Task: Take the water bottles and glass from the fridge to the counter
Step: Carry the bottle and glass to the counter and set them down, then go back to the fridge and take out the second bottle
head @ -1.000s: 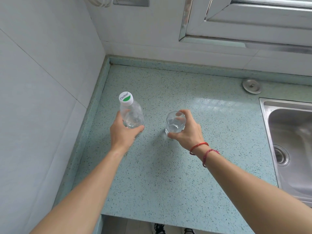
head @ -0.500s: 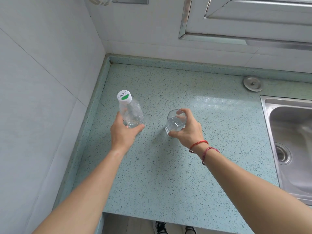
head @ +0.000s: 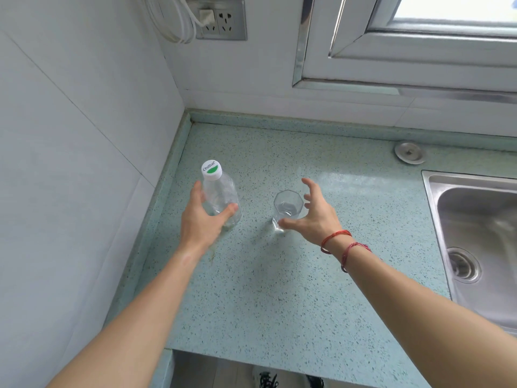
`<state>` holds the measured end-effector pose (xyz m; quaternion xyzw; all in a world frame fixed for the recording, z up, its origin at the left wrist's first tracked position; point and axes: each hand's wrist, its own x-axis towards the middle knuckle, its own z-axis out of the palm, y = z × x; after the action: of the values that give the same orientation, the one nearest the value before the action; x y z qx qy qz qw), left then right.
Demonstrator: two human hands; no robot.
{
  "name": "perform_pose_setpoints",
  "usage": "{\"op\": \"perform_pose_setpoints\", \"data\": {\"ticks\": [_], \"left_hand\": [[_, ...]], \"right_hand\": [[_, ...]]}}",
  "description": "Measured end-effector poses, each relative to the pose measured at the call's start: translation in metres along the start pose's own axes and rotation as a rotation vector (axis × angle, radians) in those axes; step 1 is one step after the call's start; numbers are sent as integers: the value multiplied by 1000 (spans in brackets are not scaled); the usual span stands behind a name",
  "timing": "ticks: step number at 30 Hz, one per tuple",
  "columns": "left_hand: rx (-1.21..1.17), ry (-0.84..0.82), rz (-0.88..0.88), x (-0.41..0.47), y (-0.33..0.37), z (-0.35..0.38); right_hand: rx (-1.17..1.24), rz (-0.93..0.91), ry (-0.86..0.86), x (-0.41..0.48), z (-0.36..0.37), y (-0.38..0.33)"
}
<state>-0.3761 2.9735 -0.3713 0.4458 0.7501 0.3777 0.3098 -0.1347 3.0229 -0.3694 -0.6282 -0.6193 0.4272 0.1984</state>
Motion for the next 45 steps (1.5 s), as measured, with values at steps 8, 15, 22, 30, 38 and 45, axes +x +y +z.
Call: {"op": "perform_pose_setpoints", "data": {"ticks": [8,15,22,30,38,45], "left_hand": [[78,39,65,-26,38,-28],[268,108,217,-59,77,-44],[400,156,395,-89,126,-56],[551,266,586,-110,189,-63],[620,314,659,-124,221,-60],[619,279,722,-136,251,-36]], "right_hand": [[-74,-134,2,-22,-30,-29],[-352,-275,58,-52,-65,-49],[-535,-376,189,-79,-107,-70],[-667,-466,364,-102,-159,-93],[-689,-506,478,-118,-201,-103],[-723,-519,521,-127,-230,-91]]}}
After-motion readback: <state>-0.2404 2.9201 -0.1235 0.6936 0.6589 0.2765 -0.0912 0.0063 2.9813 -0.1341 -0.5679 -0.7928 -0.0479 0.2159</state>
